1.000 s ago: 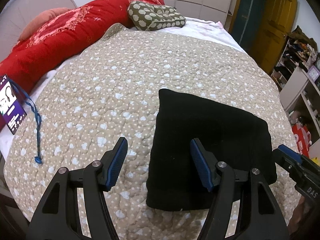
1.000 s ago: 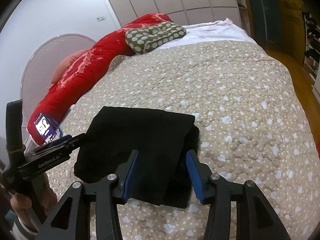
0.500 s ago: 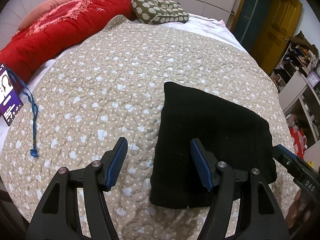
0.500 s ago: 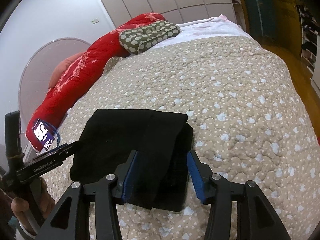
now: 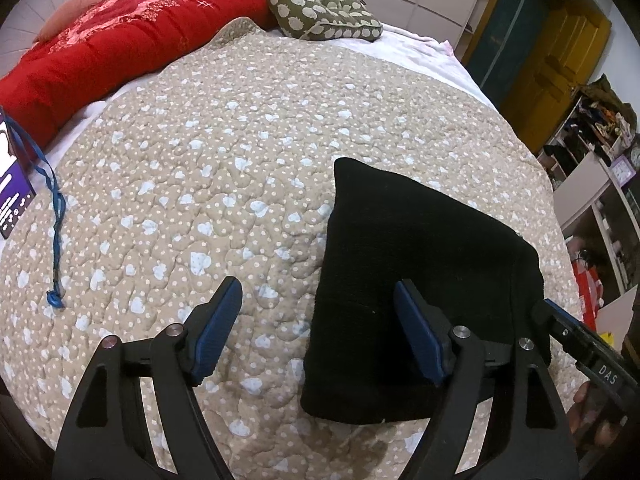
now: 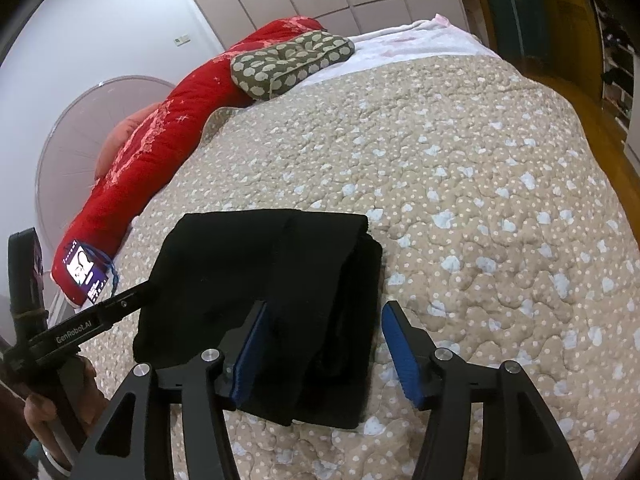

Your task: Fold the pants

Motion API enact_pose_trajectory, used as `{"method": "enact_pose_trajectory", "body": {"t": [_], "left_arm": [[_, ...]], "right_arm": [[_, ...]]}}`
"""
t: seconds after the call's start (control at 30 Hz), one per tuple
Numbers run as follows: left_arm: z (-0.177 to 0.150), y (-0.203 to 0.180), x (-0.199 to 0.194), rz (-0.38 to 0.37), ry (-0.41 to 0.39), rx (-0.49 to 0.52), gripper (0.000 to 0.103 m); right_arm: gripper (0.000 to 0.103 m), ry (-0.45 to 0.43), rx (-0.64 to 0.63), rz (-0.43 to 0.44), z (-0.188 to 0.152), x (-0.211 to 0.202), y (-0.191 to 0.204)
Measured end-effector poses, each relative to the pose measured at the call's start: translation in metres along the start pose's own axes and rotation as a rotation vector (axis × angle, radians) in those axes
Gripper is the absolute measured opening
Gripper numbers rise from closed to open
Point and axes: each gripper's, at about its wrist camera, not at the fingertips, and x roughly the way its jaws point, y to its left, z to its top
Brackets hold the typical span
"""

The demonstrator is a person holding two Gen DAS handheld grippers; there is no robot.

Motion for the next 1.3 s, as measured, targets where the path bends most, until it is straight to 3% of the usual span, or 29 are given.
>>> {"method": "enact_pose_trajectory", "body": {"t": [0.23,0.4,0.53,0.7,0.83,0.87,0.93,1.03,1.2,1.3], "left_arm": [[0.001,0.005,0.007,-0.048,0.021,-0.018,0.079],[0.001,0.003,0.019,-0.122,0.063,-0.019,0.079],[0.001,0.003,0.027,-0.145,0.072,-0.037,0.090],[0.001,0.001,0.038,-0.195,0.089,-0.072,0.092],[0.000,-0.007,0.042,-0.191,0.072,-0.048,0.094],[0.000,-0.009,0.043,-0.200,0.067,-0.042,0.093],[0.001,-0.012,0.042,-0.239,0.068,-0.041,0.071],[0.011,-0.018,0.031,-0.219,0.045,-0.004,0.058],[0.047,-0.024,0.018,-0.194,-0.026,0.033,0.055],[0.071,-0.026,0.030,-0.161,-0.037,0.042,0.055]], "right_arm": [[0.058,0.005,0.044,0.040,-0.001,0.005,-0.010],[0.060,0.017,0.066,0.065,-0.001,0.012,-0.016],[0.062,0.024,0.076,0.079,0.000,0.020,-0.021],[0.065,0.025,0.112,0.134,0.003,0.033,-0.026],[0.063,0.001,0.110,0.167,0.002,0.041,-0.021],[0.060,-0.009,0.098,0.157,0.001,0.040,-0.018],[0.046,-0.032,0.060,0.146,0.001,0.036,-0.010],[0.039,-0.071,0.015,0.153,0.011,0.023,0.001],[0.037,-0.133,-0.045,0.162,0.043,0.014,0.018],[0.037,-0.150,-0.030,0.167,0.065,0.025,0.019]]}}
